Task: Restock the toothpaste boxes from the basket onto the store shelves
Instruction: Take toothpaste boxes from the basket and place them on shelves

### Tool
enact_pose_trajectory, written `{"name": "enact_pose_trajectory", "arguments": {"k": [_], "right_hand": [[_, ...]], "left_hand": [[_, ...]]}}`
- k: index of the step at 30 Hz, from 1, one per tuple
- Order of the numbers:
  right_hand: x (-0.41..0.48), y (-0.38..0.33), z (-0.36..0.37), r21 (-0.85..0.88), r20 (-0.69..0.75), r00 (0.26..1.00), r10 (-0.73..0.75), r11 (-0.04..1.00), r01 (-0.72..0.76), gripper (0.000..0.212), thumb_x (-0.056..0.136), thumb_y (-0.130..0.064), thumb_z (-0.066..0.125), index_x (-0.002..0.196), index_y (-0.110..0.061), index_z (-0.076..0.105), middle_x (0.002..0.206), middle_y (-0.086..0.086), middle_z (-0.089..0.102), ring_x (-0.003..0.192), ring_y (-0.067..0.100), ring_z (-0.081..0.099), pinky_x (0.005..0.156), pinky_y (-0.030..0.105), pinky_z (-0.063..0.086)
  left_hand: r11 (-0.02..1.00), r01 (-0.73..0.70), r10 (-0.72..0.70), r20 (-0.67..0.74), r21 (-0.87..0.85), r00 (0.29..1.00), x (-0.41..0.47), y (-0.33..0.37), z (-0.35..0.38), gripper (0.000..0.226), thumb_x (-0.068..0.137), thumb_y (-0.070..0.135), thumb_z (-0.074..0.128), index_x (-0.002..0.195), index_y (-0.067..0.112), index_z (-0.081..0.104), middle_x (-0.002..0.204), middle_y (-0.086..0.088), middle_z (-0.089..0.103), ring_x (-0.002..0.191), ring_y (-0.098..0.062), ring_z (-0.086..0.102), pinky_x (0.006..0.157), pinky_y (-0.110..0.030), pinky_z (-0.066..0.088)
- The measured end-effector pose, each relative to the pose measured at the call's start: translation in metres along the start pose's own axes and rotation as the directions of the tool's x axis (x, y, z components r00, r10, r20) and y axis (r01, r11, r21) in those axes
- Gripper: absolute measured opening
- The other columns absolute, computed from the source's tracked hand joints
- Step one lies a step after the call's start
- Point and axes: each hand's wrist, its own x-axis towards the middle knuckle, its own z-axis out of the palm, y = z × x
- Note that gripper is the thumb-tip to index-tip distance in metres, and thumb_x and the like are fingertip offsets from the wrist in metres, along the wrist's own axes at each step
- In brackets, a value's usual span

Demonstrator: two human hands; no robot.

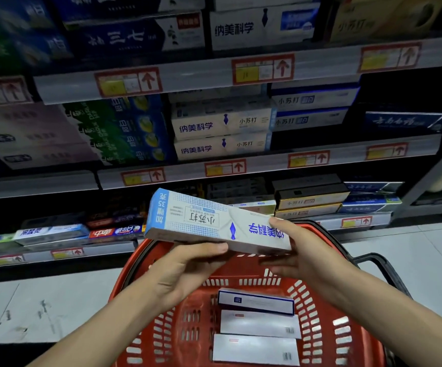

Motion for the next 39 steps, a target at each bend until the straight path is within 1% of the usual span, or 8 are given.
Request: {"name": "enact_pose_trajectory", "arguments": {"k": [9,13,16,20,28,35,37,39], "right_hand": [[0.001,-0.009,-0.011,0.374,-0.072,0.997,-0.016,0.926,0.042,0.045,0.073,-0.024,0.085,0.111,-0.002,0.073,0.098,0.013,0.080,0.090,0.023,0.079,0.082,0.036,0.060],[0.001,-0.014,-0.022,0.352,-0.226,0.967,-0.122,0.915,0.197,0.045,0.077,-0.012,0.086,0.118,-0.003,0.070,0.100,0.018,0.079,0.093,0.030,0.079,0.090,0.045,0.059],[-0.003,-0.019,-0.029,0.239,-0.373,0.906,-0.200,0.923,0.302,0.048,0.070,-0.007,0.092,0.113,-0.011,0.070,0.094,0.014,0.080,0.085,0.034,0.079,0.083,0.053,0.062],[-0.006,-0.016,-0.034,0.013,-0.440,0.831,-0.341,0.923,0.386,0.051,0.065,-0.011,0.097,0.107,-0.021,0.069,0.093,-0.002,0.079,0.079,0.020,0.079,0.069,0.042,0.064],[-0.001,0.002,-0.023,-0.256,-0.233,0.836,-0.497,0.861,0.440,0.053,0.065,-0.006,0.097,0.106,-0.021,0.067,0.099,-0.009,0.077,0.089,0.001,0.073,0.065,0.020,0.059],[-0.001,0.018,0.003,-0.612,0.128,0.796,-0.592,0.584,0.533,0.076,0.069,-0.019,0.096,0.134,-0.040,0.062,0.113,-0.025,0.072,0.108,-0.007,0.066,0.097,0.028,0.056],[0.000,0.022,0.007,-0.619,0.224,0.813,-0.538,0.566,0.545,0.081,0.076,-0.016,0.091,0.135,-0.052,0.050,0.115,-0.028,0.070,0.114,-0.005,0.063,0.099,0.030,0.053],[0.001,0.023,0.008,-0.603,0.266,0.819,-0.509,0.575,0.553,0.076,0.083,-0.012,0.085,0.133,-0.052,0.043,0.121,-0.029,0.068,0.120,-0.005,0.061,0.102,0.031,0.052]], "left_hand": [[0.978,0.103,-0.060,-0.224,0.184,0.973,0.002,-0.005,-0.008,0.039,0.085,-0.007,0.072,0.122,0.002,0.070,0.120,-0.019,0.075,0.108,-0.031,0.073,0.098,-0.050,0.056],[0.805,0.447,-0.266,-0.437,0.390,0.859,0.003,-0.019,-0.029,0.020,0.099,0.018,0.065,0.116,0.010,0.073,0.103,-0.009,0.080,0.102,-0.027,0.075,0.086,-0.039,0.057],[0.770,0.473,-0.245,-0.486,0.428,0.839,0.004,-0.020,-0.041,0.020,0.098,0.018,0.067,0.115,0.013,0.076,0.100,-0.008,0.081,0.096,-0.025,0.076,0.076,-0.035,0.057],[0.710,0.331,-0.034,-0.440,0.621,0.897,0.002,-0.011,-0.036,0.019,0.100,0.009,0.061,0.110,0.017,0.076,0.097,-0.005,0.081,0.086,-0.018,0.076,0.072,-0.028,0.058],[0.553,0.028,0.225,-0.182,0.832,0.957,0.004,-0.010,-0.018,0.021,0.092,0.021,0.077,0.112,0.029,0.072,0.099,-0.003,0.077,0.093,-0.016,0.073,0.080,-0.020,0.056],[-0.051,-0.223,0.283,0.229,0.973,0.931,0.009,-0.020,-0.005,0.079,0.084,0.053,0.075,0.150,0.056,0.031,0.130,0.026,0.051,0.114,0.002,0.057,0.090,-0.029,0.054],[-0.144,-0.219,0.287,0.252,0.965,0.924,0.010,-0.020,0.000,0.068,0.083,0.057,0.070,0.143,0.052,0.038,0.126,0.023,0.058,0.112,-0.002,0.059,0.088,-0.036,0.055],[-0.094,-0.171,0.305,0.192,0.981,0.933,0.012,-0.018,0.002,0.057,0.080,0.054,0.075,0.130,0.047,0.050,0.115,0.021,0.065,0.104,0.000,0.061,0.085,-0.037,0.056]]}}
